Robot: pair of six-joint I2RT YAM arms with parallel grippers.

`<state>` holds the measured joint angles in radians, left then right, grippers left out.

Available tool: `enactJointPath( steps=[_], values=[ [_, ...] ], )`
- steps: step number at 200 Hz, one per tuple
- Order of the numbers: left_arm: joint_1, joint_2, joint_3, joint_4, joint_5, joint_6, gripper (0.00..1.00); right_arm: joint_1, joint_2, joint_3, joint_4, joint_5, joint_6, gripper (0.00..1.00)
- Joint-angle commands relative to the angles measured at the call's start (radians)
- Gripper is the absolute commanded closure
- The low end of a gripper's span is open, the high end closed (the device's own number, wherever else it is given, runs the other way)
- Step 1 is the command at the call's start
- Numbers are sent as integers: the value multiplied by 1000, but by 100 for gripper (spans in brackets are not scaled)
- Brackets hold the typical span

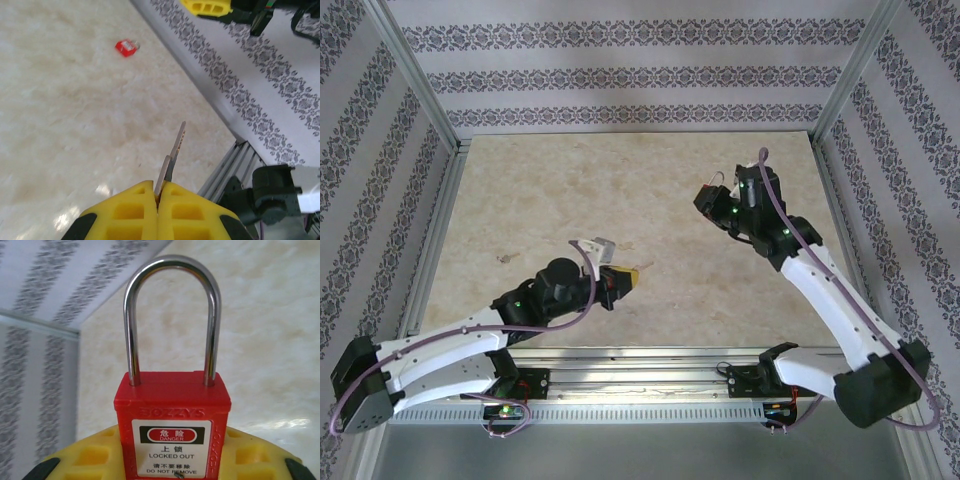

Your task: Unlock with the key

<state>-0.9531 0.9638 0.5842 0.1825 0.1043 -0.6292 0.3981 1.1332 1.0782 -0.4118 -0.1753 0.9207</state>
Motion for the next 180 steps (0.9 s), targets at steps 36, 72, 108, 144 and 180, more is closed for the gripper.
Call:
enactJointPath(
  steps=[36,72,108,144,180],
  values=[
    [-54,141,117,260,-140,49,100,100,-88,-72,120,29,165,84],
    [-81,198,97,379,-257,57,100,118,-97,-116,211,10,256,84],
    [-104,255,112,404,-335,87,100,136,-81,-107,234,20,283,85],
    [-105,282,105,438,-390,84,100,157,-72,-99,228,27,290,85],
    [-107,298,127,431,-434,87,100,177,-69,-98,219,48,285,85]
  ],
)
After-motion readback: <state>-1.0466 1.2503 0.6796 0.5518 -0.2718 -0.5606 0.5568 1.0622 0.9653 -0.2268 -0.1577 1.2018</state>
